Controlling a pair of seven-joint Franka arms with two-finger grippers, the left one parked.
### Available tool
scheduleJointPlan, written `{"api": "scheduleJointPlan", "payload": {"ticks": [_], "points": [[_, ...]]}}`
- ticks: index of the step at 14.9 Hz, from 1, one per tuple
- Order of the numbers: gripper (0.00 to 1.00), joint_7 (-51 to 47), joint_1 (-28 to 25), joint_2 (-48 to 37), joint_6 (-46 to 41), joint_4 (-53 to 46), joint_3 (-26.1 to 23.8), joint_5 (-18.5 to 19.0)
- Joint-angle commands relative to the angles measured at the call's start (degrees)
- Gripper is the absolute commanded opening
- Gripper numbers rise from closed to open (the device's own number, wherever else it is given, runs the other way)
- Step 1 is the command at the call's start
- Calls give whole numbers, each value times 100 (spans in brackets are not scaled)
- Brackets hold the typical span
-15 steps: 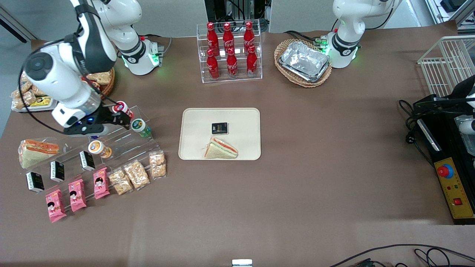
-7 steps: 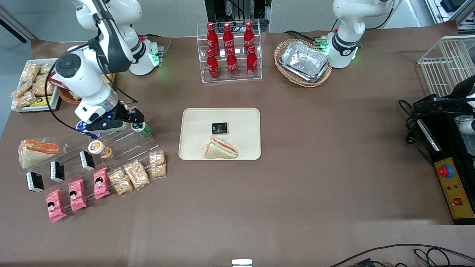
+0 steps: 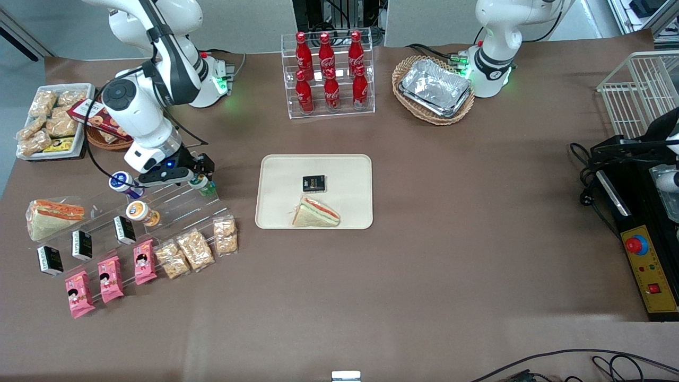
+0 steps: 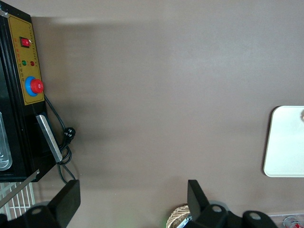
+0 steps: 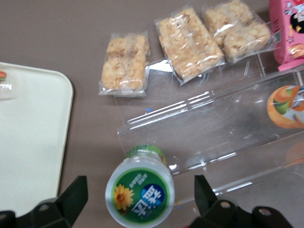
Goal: Place green gum on tray
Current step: 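Lower the right gripper and close it on the green gum bottle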
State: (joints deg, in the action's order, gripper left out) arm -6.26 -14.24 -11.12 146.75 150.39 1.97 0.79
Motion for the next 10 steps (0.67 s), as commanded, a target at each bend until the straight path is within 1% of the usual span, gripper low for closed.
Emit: {"api": "scheduleJointPlan", "payload": {"ticks": [1, 4, 5, 7, 8, 9, 10], "points": [[100, 11, -70, -145, 336, 360, 22, 61], [100, -7, -167, -109, 328, 378, 22, 61], [96, -42, -167, -83, 319, 377, 22, 61], [49, -51, -167, -30, 319, 377, 22, 61], [34, -51, -167, -30, 310, 369, 22, 61], [26, -51, -167, -30, 310, 360, 22, 61], [22, -51, -158, -30, 301, 360, 22, 61]]}}
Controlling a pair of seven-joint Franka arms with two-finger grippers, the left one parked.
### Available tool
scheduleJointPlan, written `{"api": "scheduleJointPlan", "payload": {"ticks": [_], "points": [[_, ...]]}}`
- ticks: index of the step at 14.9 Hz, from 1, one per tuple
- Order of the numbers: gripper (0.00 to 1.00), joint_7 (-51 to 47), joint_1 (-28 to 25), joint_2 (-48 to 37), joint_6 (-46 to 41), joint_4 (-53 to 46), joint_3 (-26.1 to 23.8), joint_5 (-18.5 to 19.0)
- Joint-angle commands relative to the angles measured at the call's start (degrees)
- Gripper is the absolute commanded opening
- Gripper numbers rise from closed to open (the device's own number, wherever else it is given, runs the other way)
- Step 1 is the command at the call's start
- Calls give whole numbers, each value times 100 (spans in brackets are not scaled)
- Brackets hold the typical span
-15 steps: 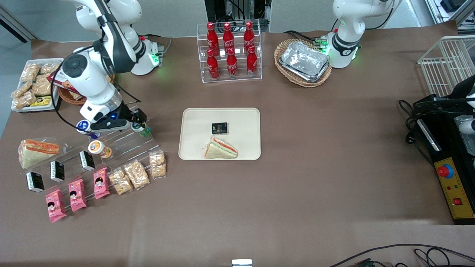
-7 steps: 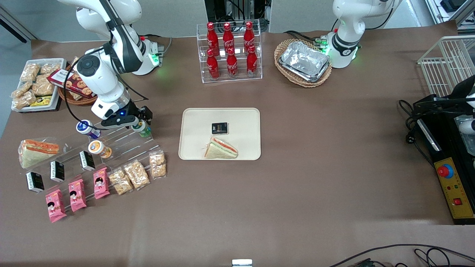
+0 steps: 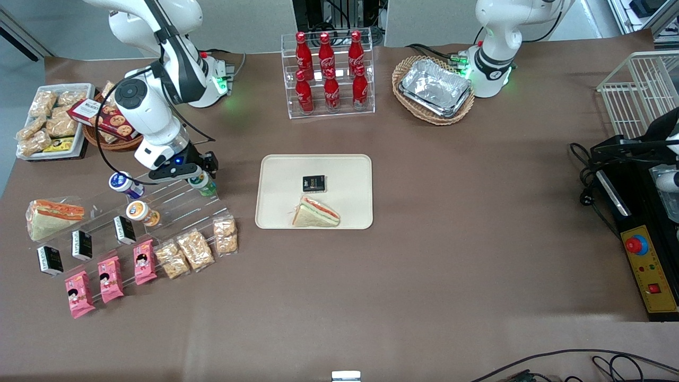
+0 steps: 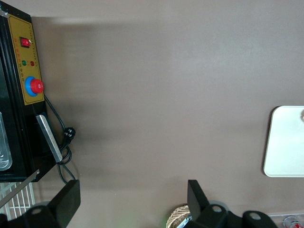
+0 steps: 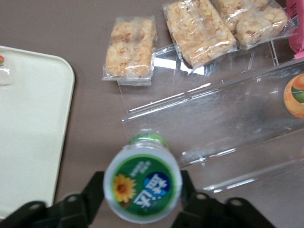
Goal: Place green gum on tray
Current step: 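Lower the right gripper and close it on the green gum bottle, then lift the green gum bottle up off the rack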
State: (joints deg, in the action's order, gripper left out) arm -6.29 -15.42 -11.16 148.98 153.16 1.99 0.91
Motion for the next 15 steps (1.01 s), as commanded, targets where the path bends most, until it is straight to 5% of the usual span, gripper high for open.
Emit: {"api": "scheduleJointPlan", "payload": {"ticks": [1, 6, 15], "points": [[21, -48, -40, -26, 70, 73, 21, 50], [19, -21, -40, -26, -455, -487, 21, 41], [20, -311, -48, -26, -4269, -3282, 21, -380]]}}
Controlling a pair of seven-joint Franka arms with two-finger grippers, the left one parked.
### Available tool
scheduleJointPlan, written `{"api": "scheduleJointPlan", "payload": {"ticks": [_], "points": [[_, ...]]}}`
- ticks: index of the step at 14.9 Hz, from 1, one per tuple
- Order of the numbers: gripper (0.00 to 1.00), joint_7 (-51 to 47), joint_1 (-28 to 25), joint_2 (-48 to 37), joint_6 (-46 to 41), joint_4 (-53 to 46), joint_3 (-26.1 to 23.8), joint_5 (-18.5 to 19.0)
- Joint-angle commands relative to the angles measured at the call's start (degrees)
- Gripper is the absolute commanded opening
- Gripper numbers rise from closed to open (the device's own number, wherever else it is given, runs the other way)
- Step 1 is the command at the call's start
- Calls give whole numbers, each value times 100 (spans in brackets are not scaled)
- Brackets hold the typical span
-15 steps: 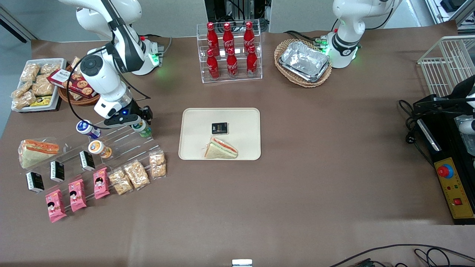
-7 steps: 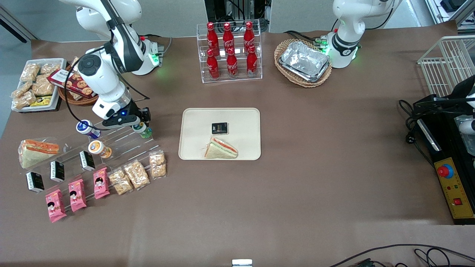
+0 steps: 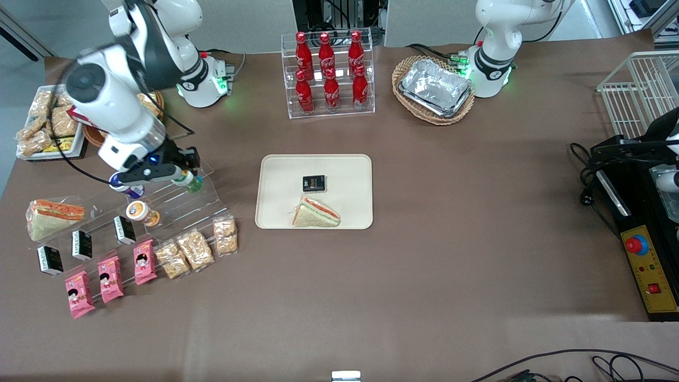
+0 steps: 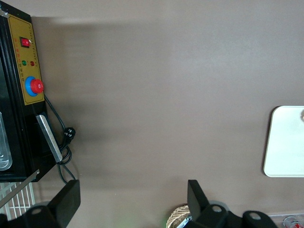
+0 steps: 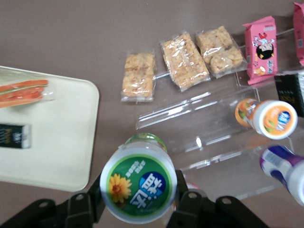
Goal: Place green gum on tray
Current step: 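Lift the green gum bottle up off the rack, then carry the green gum bottle over the cream tray's edge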
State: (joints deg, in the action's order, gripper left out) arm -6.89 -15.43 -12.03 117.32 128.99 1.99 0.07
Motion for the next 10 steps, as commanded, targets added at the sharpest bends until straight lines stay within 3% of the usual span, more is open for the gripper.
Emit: {"api": "scheduleJointPlan", "payload": {"ticks": [1, 6, 10], "points": [[20, -295, -56, 61, -1376, -1110, 21, -401], [20, -671, -126, 183, -2160, -2209, 4, -551], [22, -2172, -898, 368, -2153, -2536, 12, -613]]}}
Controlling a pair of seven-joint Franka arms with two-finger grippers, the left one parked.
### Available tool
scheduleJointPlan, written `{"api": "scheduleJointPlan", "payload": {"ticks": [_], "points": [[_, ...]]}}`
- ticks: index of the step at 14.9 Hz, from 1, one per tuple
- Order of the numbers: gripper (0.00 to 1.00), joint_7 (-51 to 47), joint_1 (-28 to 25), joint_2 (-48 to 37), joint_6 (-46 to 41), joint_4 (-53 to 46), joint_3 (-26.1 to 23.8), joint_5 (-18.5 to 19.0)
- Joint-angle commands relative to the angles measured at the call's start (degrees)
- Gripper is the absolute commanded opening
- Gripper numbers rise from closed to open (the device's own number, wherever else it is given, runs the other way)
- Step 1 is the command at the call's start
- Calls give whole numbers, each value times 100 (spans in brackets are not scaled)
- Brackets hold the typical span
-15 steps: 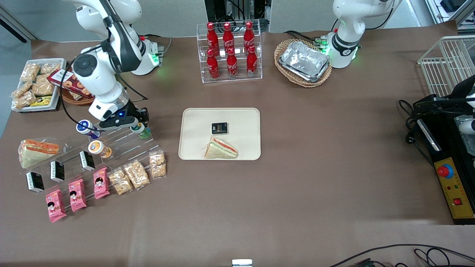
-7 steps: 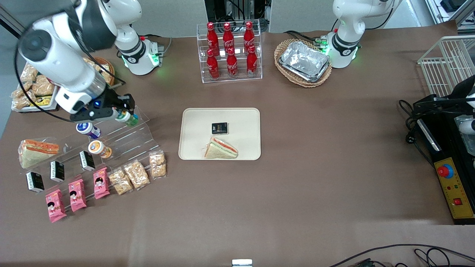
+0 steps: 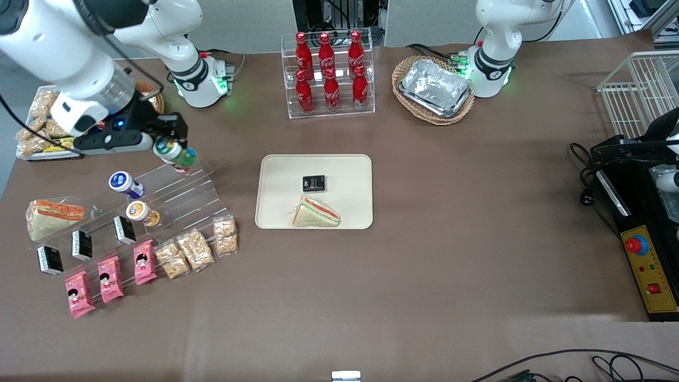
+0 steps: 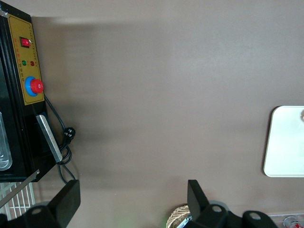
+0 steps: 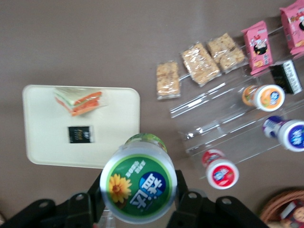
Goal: Place green gum on tray
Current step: 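Carry the green gum bottle over the cream tray's edge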
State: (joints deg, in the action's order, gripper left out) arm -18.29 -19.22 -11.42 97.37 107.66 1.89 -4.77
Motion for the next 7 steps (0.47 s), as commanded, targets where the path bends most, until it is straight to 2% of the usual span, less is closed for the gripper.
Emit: {"api": "scheduleJointPlan", "payload": {"ticks": [1, 4, 7], "points": [[26, -1419, -765, 385, -96, -412, 31, -121], [26, -2072, -1118, 562, 368, -168, 31, -68], [26, -2328, -1329, 553, 1263, 692, 31, -42]]}}
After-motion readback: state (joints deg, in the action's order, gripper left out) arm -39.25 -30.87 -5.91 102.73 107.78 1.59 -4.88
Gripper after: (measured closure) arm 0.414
